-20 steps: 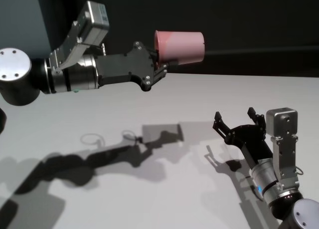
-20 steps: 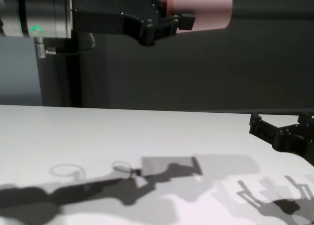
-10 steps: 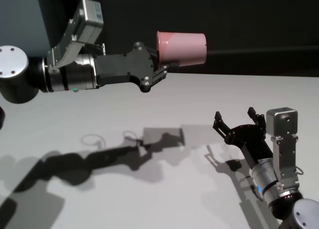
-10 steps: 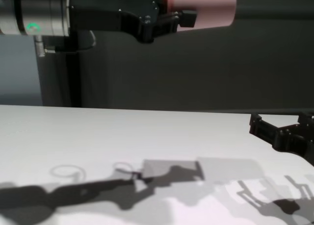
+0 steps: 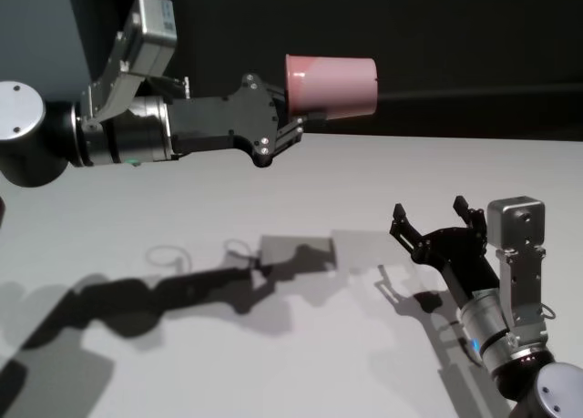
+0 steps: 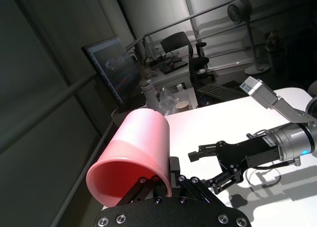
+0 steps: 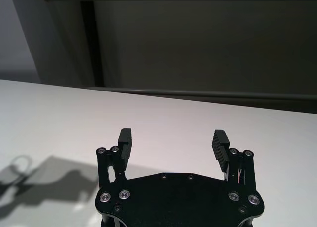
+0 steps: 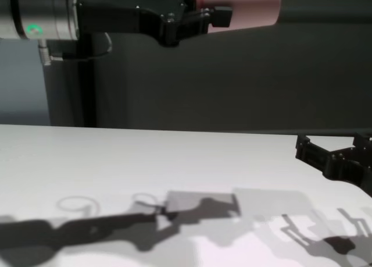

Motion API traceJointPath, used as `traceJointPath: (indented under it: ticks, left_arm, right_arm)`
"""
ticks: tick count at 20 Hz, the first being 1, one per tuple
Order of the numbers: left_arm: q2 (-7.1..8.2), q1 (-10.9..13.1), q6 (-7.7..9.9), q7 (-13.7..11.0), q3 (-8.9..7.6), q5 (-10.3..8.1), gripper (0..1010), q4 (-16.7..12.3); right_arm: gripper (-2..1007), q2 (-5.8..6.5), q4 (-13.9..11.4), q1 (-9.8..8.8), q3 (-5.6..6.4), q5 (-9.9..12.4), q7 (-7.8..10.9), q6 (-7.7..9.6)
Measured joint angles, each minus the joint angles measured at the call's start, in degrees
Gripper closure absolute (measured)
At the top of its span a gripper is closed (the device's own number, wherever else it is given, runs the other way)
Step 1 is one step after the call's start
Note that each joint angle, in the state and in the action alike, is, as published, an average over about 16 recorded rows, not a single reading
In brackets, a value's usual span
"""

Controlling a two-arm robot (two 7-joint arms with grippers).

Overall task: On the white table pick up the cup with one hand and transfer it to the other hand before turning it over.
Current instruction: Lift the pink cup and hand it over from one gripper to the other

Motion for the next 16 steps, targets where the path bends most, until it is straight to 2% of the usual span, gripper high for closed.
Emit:
traceJointPath:
  ticks: [16]
  left_arm:
    - [0.15, -0.01, -0.34, -0.2, 0.16, -0.01, 960, -0.06]
  right_arm:
    - [3, 0.0, 0.0, 0.0, 0.0, 0.0, 0.0, 0.0]
